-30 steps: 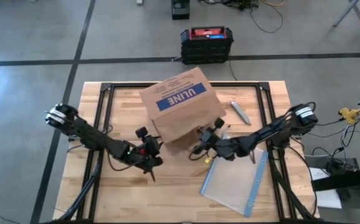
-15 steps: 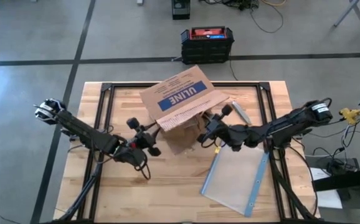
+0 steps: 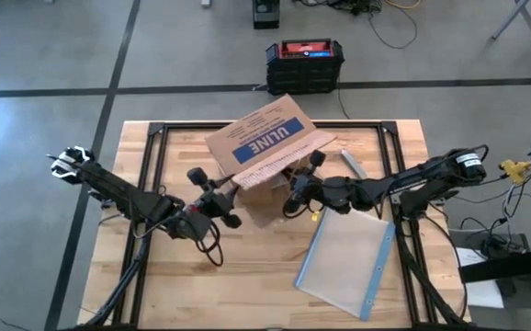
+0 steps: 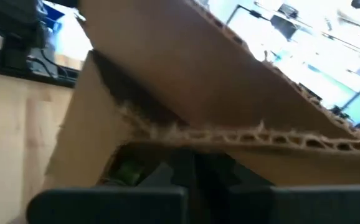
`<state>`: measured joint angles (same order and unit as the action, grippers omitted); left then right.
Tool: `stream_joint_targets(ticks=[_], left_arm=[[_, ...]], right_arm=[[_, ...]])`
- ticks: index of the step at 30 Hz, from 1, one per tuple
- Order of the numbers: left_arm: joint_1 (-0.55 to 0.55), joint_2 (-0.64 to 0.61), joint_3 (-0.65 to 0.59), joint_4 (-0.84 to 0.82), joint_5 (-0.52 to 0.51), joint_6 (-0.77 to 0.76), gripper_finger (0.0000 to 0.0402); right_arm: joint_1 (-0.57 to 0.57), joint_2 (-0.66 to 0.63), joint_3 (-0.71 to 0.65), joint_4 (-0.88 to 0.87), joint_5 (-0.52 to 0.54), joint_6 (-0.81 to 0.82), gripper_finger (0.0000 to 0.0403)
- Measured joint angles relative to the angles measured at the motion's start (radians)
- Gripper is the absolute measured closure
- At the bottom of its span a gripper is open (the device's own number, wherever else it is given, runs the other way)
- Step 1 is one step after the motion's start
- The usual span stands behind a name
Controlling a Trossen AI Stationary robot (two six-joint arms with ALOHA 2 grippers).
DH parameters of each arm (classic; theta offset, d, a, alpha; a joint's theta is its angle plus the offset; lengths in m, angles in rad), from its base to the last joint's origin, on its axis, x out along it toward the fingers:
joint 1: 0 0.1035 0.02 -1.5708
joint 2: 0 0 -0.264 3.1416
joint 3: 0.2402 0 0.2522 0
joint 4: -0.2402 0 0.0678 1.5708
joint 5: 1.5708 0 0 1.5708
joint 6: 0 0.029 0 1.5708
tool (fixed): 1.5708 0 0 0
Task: Pack items into zip bag
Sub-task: Open the cardboard box using a gray knife
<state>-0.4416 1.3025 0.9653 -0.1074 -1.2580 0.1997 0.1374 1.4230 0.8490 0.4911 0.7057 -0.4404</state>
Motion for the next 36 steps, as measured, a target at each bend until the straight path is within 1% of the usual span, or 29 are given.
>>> stream_joint_targets(ticks=[1, 4, 6, 9, 12, 14, 16, 18, 22, 26, 29, 32, 36], left_arm=[[0.01, -0.001, 0.004, 0.004, 0.029, 0.002, 0.0284], [0.043, -0.001, 0.005, 0.012, 0.158, 0.003, 0.0284], [0.077, 0.015, 0.005, 0.036, 0.223, 0.0, 0.0284], [0.119, 0.032, 0.004, 0.071, 0.218, 0.003, 0.0285], [0.144, 0.03, 0.004, 0.074, 0.185, 0.021, 0.0298], [0.15, 0.015, 0.005, 0.071, 0.183, 0.024, 0.0327], [0.156, -0.003, 0.005, 0.074, 0.184, 0.026, 0.0369], [0.156, -0.02, 0.005, 0.072, 0.183, 0.021, 0.0391], [0.156, -0.051, 0.005, 0.078, 0.183, 0.005, 0.04], [0.154, -0.09, 0.007, 0.048, 0.159, -0.011, 0.0401], [0.155, -0.119, -0.006, 0.031, 0.142, -0.018, 0.0402], [0.162, -0.146, -0.027, 0.059, 0.193, -0.018, 0.0401], [0.179, -0.155, -0.065, 0.16, 0.318, -0.015, 0.0401]], right_arm=[[0.0, 0.0, 0.0, -0.007, 0.0, 0.001, 0.0403], [-0.006, 0.002, 0.0, -0.006, -0.016, 0.003, 0.0403], [-0.017, 0.004, 0.0, -0.007, -0.057, 0.009, 0.0403], [-0.052, 0.021, 0.0, -0.009, -0.141, 0.05, 0.0403], [-0.09, 0.064, 0.0, -0.019, -0.17, 0.096, 0.0403], [-0.11, 0.097, -0.002, -0.021, -0.19, 0.144, 0.0403], [-0.122, 0.132, -0.002, 0.004, -0.22, 0.19, 0.0403], [-0.125, 0.165, -0.002, 0.037, -0.227, 0.21, 0.0403], [-0.123, 0.197, -0.002, 0.065, -0.191, 0.227, 0.0403], [-0.111, 0.174, -0.004, -0.004, -0.182, 0.315, 0.0403], [-0.092, 0.15, -0.013, -0.034, -0.176, 0.322, 0.0403], [-0.091, 0.155, -0.02, -0.017, -0.164, 0.348, 0.0403], [-0.119, 0.245, -0.02, 0.145, -0.183, 0.352, 0.0403]])
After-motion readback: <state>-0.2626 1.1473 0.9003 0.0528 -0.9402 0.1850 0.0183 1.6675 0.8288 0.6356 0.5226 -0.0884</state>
